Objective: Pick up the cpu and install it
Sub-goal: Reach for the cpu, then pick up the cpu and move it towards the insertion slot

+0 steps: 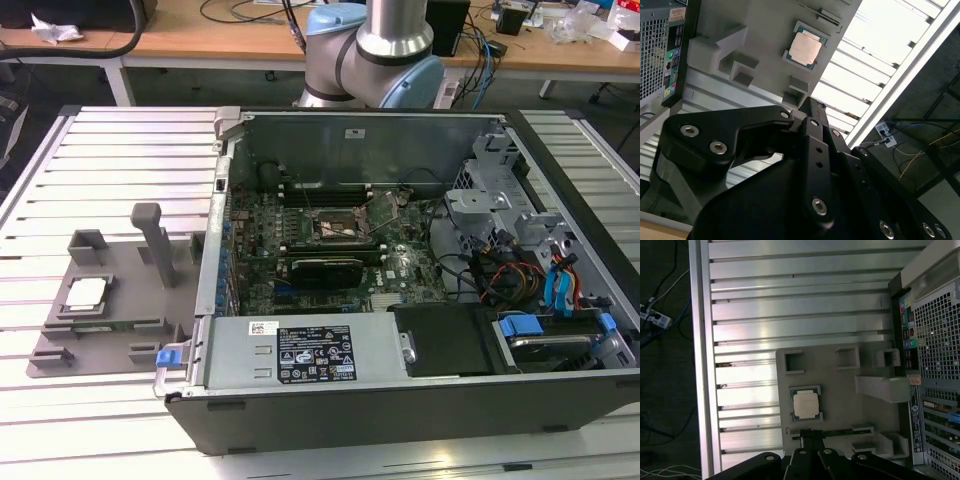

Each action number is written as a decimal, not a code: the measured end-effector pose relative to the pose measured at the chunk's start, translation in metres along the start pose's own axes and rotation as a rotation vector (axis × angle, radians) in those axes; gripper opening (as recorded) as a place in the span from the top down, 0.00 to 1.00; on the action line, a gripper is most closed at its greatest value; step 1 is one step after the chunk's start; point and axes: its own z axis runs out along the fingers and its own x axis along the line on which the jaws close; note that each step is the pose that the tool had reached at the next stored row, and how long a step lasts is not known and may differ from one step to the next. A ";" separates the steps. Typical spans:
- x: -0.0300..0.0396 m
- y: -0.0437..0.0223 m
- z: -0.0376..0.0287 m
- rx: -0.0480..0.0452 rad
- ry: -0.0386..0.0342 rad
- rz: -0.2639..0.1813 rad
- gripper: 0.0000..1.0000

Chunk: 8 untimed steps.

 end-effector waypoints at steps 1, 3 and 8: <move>0.0000 0.0000 0.0000 0.0000 0.0000 0.000 0.89; 0.0001 0.0000 0.0000 0.0000 0.0000 0.000 0.89; 0.0002 0.0000 0.0000 0.0000 0.0000 0.000 0.77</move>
